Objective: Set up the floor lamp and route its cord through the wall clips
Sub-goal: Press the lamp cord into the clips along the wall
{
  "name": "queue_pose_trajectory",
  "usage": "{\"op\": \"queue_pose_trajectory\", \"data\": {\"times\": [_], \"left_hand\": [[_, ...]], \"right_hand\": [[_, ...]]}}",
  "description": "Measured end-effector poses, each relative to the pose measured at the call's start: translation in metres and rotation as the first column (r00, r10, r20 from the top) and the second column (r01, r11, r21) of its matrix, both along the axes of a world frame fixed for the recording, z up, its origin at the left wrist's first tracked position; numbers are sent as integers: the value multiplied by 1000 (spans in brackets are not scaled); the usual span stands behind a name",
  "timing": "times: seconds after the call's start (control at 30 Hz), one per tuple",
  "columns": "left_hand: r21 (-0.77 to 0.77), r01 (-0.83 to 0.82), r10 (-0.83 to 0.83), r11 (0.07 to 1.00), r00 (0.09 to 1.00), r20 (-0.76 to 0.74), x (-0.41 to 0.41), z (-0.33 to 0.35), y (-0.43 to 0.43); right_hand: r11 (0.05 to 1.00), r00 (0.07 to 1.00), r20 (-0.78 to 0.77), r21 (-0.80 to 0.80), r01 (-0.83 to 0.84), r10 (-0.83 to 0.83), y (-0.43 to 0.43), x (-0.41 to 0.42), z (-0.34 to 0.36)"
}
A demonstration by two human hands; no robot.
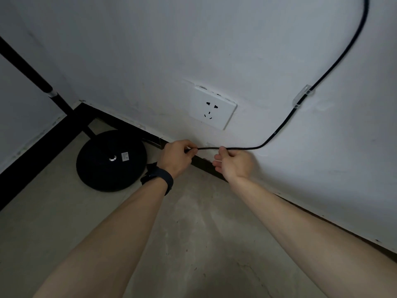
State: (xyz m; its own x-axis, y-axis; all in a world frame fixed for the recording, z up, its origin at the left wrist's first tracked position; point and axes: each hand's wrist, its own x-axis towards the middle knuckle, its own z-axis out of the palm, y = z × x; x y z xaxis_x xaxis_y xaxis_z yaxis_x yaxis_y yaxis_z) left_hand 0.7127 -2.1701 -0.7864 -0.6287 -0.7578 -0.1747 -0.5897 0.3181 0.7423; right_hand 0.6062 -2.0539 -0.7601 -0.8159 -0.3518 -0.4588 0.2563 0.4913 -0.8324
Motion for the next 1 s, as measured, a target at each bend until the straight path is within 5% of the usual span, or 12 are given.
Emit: {"op": "queue_pose_trajectory", "data": {"times": [0.9,1.0], "left_hand": [[-234,116,-26,965,934,356,17,20,-25],[-60,40,-23,997,965,260,8,20,-21]], "right_hand": [[956,998,-63,293,-3,23,64,-28,-18],[956,999,-54,293,11,5,73,-32,-15]]}}
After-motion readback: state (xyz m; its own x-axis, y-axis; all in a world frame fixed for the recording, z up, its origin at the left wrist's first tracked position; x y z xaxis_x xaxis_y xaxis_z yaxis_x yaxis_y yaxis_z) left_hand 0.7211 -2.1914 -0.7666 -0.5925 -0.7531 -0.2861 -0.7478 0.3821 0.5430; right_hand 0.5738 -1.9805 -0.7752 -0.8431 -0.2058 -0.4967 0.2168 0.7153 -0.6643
